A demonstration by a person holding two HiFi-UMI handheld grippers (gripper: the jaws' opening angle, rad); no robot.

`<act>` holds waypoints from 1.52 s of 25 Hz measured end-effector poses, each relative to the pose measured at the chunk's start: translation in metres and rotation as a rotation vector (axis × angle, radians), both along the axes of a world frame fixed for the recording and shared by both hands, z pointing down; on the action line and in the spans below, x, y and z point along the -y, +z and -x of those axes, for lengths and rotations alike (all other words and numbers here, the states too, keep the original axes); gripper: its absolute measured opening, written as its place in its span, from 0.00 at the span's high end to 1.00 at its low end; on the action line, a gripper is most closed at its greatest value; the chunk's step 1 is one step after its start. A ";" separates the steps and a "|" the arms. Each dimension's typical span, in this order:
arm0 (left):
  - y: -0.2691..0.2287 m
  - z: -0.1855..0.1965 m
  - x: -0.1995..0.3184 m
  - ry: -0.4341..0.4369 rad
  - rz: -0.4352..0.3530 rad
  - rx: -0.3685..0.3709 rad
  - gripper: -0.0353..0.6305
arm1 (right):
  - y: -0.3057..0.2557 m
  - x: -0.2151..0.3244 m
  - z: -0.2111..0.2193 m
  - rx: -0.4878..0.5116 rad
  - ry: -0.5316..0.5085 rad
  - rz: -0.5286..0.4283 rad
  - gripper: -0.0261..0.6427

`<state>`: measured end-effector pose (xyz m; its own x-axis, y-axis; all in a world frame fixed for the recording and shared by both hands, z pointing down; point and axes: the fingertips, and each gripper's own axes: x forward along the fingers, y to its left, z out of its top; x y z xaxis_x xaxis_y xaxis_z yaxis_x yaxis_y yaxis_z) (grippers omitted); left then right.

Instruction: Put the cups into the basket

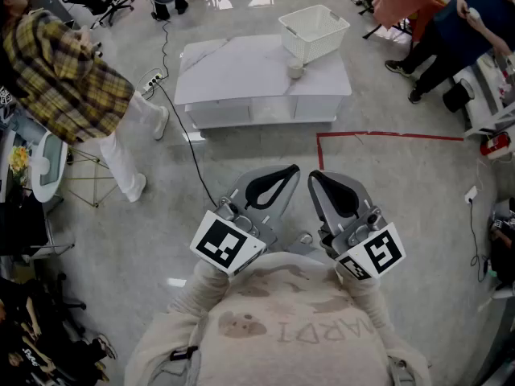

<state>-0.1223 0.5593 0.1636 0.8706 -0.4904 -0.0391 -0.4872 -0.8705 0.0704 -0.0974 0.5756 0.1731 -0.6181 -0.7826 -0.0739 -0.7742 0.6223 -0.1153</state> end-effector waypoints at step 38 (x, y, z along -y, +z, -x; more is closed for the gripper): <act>0.011 -0.026 0.119 -0.009 0.002 -0.016 0.95 | 0.008 0.117 -0.029 -0.015 -0.011 -0.002 0.92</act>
